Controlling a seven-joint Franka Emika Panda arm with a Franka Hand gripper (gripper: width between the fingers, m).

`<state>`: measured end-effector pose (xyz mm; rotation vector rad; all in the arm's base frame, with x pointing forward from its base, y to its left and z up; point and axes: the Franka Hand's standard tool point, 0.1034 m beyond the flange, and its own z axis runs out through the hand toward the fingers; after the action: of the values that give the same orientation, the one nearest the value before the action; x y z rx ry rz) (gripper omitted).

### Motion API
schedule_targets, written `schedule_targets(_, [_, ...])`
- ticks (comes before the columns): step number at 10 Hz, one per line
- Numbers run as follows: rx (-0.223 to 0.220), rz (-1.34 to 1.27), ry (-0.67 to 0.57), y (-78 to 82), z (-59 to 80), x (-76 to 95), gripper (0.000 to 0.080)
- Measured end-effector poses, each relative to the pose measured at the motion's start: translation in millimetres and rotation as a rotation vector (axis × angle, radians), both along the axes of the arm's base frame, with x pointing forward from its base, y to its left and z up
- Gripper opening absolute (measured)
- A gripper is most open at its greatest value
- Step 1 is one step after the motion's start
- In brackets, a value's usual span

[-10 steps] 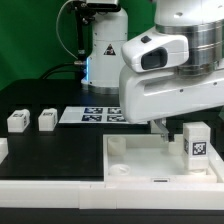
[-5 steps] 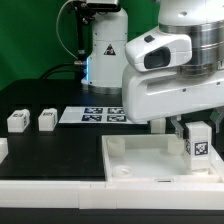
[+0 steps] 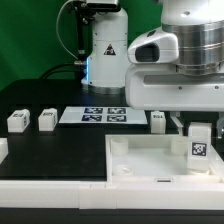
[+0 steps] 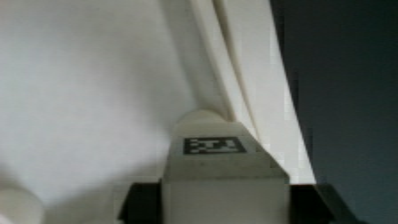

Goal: Assemble one leg

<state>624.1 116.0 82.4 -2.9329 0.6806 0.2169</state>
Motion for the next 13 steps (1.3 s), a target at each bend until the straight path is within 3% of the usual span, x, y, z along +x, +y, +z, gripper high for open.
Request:
schedule_targets(4, [-0.055, -0.560, 0.090, 5.5, -1.0, -0.2, 0.0295])
schedule_targets(6, [-0.066, -0.687, 0.105, 6.0, -1.1, 1.1, 0.0295])
schedule_targets(8, [-0.058, -0.616, 0.095, 6.4, -1.5, 0.8, 0.0304])
schedule_targets(9, [-0.056, -0.579, 0.090, 7.2, -1.9, 0.3, 0.0499])
schedule_targets(10, [-0.044, -0.447, 0.073, 8.6, -2.9, -1.2, 0.0499])
schedule_targets(11, [-0.026, -0.282, 0.049, 8.3, -3.3, -1.5, 0.0615])
schedule_targets(13, [0.010, 0.028, 0.007, 5.2, -6.6, -2.4, 0.0648])
